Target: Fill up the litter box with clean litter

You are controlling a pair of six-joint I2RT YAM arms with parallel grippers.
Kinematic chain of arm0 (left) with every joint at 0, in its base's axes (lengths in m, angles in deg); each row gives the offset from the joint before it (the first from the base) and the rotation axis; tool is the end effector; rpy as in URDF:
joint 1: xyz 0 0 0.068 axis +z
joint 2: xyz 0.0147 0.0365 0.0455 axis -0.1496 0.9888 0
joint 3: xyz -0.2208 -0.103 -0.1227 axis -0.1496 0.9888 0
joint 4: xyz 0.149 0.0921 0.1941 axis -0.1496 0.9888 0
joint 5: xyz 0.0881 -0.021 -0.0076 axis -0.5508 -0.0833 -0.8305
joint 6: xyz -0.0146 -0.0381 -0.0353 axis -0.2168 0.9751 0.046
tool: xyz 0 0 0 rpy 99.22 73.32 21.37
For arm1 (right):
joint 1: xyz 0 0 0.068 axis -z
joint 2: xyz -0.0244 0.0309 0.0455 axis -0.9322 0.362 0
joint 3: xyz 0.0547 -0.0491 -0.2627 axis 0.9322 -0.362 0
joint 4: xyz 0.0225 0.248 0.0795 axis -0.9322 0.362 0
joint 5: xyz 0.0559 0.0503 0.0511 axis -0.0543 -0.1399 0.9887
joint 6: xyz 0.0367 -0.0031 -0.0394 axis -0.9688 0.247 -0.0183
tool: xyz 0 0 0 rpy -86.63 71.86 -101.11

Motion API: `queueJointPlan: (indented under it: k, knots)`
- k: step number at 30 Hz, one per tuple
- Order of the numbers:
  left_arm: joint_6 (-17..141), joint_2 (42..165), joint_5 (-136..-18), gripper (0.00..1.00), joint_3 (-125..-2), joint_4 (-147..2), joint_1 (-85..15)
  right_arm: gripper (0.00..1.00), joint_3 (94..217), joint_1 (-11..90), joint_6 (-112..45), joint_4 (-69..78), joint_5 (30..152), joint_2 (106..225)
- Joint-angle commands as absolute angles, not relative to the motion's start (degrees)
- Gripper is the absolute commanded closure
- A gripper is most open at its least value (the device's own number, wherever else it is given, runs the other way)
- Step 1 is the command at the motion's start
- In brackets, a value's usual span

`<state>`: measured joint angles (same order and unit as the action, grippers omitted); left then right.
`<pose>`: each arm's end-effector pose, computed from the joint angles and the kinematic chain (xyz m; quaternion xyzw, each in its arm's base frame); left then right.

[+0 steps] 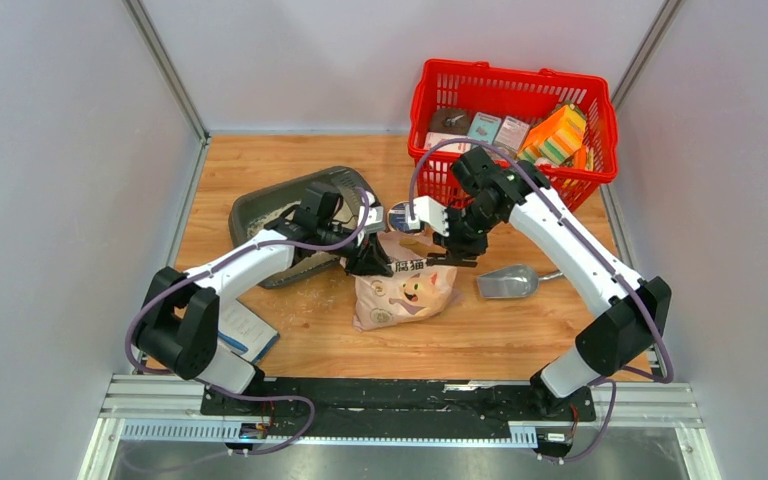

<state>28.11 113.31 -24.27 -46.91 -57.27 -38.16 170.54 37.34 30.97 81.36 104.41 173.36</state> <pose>0.2533 -0.1795 0.2445 0.5266 0.6228 -0.4867 0.3128 0.2364 0.1598 0.3413 -0.7004 0.6784 0.1514 0.1622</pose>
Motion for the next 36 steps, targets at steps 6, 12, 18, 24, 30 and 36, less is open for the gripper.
queueJointPlan:
  k: [6, 12, 18, 24, 30, 36]
  knots:
    - [27.1, 110.2, -24.1, 0.95, -45.4, -59.7, -38.3, 1.00, 172.5, 32.1, 29.4, 99.6, 104.2, 175.1]
    - [34.3, 108.0, -31.2, 0.96, -43.5, -65.8, -38.0, 1.00, 173.4, 31.1, 28.9, 99.6, 104.0, 175.6]
    - [38.7, 105.6, -28.1, 0.68, -39.9, -68.1, -36.5, 1.00, 173.2, 30.8, 27.4, 99.6, 104.3, 175.9]
    - [32.8, 102.9, -26.8, 0.65, -37.7, -60.6, -36.1, 1.00, 174.0, 30.1, 27.3, 99.6, 103.8, 176.3]
    - [33.6, 102.8, -27.7, 0.92, -36.7, -62.6, -35.9, 1.00, 175.2, 28.9, 26.9, 99.6, 104.5, 177.9]
    - [43.2, 102.1, -28.0, 1.00, -34.9, -74.4, -35.9, 1.00, 175.6, 28.5, 27.1, 99.6, 105.7, 178.9]
